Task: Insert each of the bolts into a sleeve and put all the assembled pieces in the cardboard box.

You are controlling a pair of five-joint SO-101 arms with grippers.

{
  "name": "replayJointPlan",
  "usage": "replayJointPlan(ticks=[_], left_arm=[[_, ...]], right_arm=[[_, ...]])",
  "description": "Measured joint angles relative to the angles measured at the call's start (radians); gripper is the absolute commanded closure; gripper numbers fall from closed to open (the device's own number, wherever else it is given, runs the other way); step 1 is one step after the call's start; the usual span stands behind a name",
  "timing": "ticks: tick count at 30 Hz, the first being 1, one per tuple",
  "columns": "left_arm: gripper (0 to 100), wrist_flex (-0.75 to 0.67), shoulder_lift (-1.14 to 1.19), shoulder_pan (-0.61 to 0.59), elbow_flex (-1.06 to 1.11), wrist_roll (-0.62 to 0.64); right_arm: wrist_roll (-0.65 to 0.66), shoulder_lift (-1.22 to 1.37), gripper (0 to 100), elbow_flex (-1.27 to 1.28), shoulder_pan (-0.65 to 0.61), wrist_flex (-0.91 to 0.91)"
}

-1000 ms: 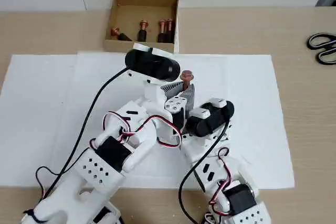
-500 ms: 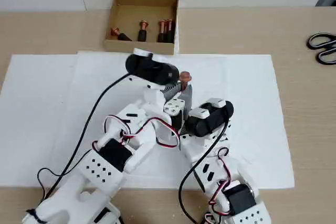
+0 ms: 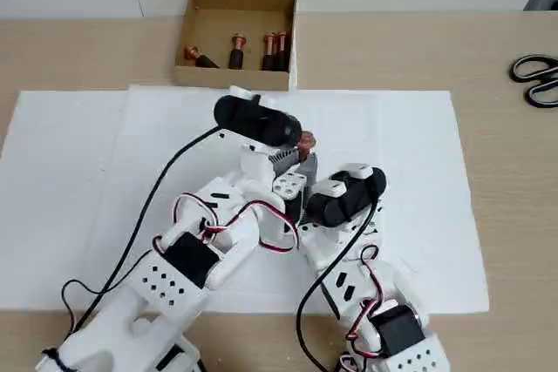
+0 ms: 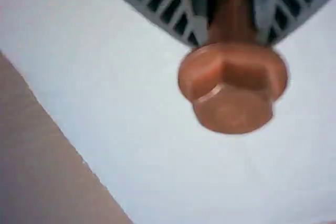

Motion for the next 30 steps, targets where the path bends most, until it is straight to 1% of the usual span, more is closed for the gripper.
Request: replayJointPlan(ticks=[8, 13, 16, 18, 20, 24, 30], left_arm=[[99, 0.107, 0.000, 0.012, 0.000, 0.000], [98, 0.138, 0.000, 0.012, 0.000, -0.002], [89, 0.147, -0.003, 0.012, -0.002, -0.002], [83, 0.186, -0.009, 0.011, -0.009, -0.002], [79, 0.239, -0.009, 0.012, -0.032, -0.002], [76, 0.356, -0.009, 0.015, -0.089, 0.021], [73, 0.548, -0.009, 0.020, -0.227, 0.023]], right_arm=[[-0.002, 0.000, 99.5, 0.000, 0.002, 0.000], [-0.002, 0.000, 99.5, 0.000, 0.000, 0.000], [-0.002, 0.000, 99.5, 0.000, 0.000, 0.000], [0.000, 0.000, 99.5, 0.000, 0.000, 0.000], [-0.002, 0.002, 99.5, 0.002, 0.008, 0.000], [-0.002, 0.000, 99.5, 0.000, 0.008, 0.000], [-0.002, 0.000, 99.5, 0.000, 0.005, 0.000]])
